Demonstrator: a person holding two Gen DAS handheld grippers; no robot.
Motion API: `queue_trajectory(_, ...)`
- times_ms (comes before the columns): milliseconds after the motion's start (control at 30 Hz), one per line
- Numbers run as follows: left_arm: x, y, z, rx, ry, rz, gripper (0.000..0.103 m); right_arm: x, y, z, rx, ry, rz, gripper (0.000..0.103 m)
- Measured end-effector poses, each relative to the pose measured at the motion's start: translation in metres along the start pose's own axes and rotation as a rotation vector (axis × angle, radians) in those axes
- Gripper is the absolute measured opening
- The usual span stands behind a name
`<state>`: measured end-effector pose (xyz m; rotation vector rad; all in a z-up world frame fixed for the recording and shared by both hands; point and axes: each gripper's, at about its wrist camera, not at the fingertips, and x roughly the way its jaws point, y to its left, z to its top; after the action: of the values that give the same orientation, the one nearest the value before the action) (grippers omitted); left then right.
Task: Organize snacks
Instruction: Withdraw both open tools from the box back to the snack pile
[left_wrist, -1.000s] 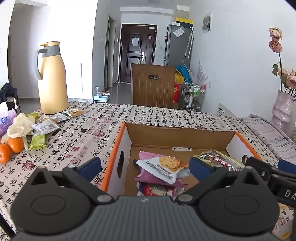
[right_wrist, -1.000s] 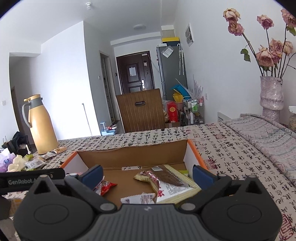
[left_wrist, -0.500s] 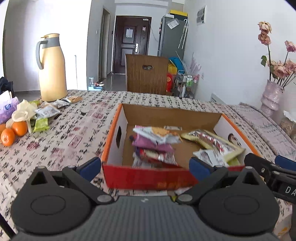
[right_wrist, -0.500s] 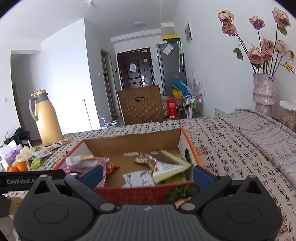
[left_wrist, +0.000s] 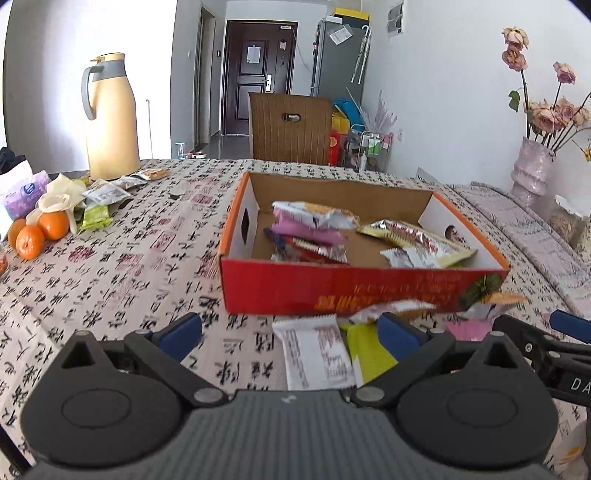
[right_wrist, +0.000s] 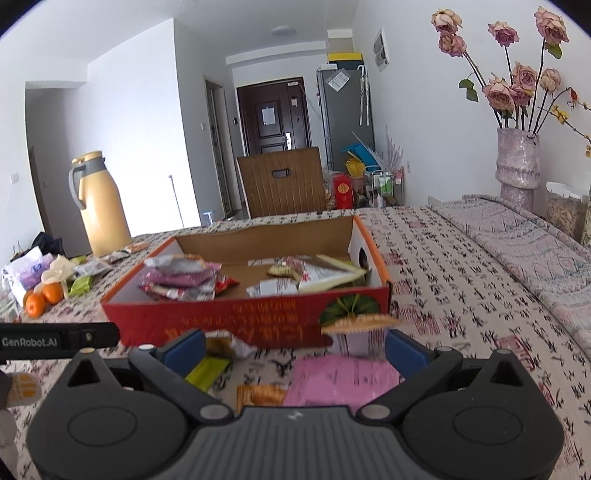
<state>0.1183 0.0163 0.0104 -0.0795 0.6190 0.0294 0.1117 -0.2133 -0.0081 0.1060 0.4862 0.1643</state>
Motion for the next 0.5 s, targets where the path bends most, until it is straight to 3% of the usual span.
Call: queue_trajectory(500, -0.005, 0.013, -0.032, 0.012, 0.058, 0.000, 0.103, -0.009, -0.014, -0.037, -0.010, 0.102, -0.031, 0.103)
